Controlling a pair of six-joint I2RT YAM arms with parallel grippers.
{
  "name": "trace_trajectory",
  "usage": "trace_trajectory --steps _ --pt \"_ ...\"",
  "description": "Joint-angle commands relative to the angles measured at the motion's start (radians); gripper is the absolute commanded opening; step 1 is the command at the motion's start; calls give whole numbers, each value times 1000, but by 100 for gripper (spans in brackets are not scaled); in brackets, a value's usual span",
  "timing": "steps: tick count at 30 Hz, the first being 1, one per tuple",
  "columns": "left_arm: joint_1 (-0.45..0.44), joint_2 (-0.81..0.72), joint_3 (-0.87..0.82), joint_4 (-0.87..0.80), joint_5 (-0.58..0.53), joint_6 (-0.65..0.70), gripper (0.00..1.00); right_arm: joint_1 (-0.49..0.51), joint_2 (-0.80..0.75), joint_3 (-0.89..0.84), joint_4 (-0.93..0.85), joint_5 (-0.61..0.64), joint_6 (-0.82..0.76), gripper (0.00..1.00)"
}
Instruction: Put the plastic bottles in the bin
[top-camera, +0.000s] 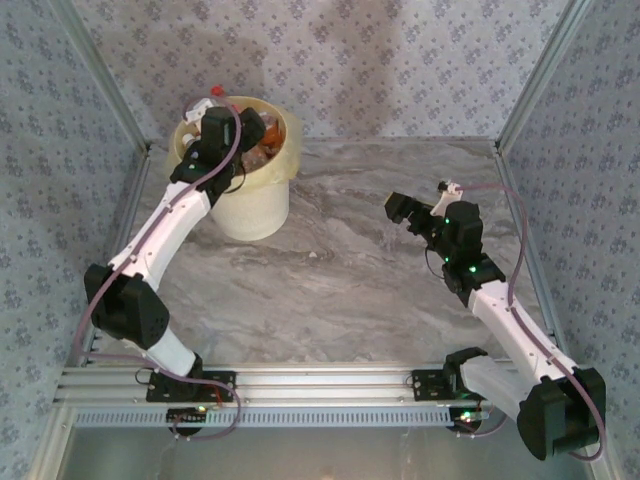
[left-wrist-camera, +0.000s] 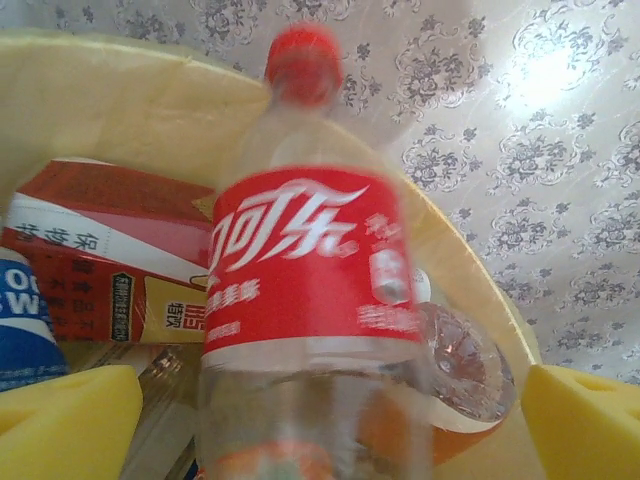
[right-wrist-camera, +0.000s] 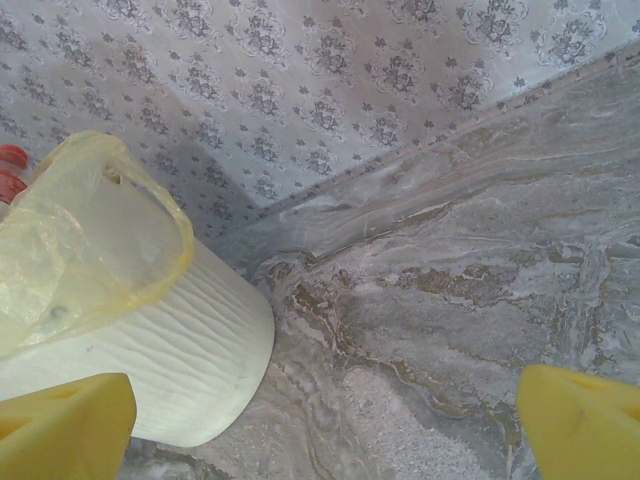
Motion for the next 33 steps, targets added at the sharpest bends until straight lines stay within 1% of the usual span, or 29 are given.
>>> trace_trajectory --steps 1,4,7,9,11,13,17,18,21,25,28,30,33 --pt "-2 -70 103 -77 -25 60 98 -1 5 3 3 -6 10 100" --pt "14 -40 175 -128 -27 103 98 -1 15 4 12 -8 13 100" --pt "45 11 218 -122 32 121 98 -2 21 8 15 -11 15 100" --pt "55 49 245 -95 82 158 98 -2 23 9 13 -9 15 100" --pt "58 101 294 -109 125 186 98 -2 19 9 3 -9 14 100" --pt "57 152 347 -160 133 186 98 -1 15 8 -4 -5 15 100" --pt "57 194 341 -189 155 178 98 -1 9 2 -9 1 15 100" --pt "55 196 330 -202 162 170 98 -1 8 0 -10 1 15 100" --pt "52 190 283 -190 228 176 98 -2 11 1 -13 -1 16 100" --pt "46 181 264 -165 314 238 98 -2 12 3 -17 -5 15 100" --pt "46 162 259 -182 347 282 98 -1 12 3 -27 -6 15 100" --pt "46 122 231 -162 364 320 98 -2 9 3 -33 -10 16 100" --pt "46 27 178 -99 445 396 98 -2 9 3 -38 -15 15 100"
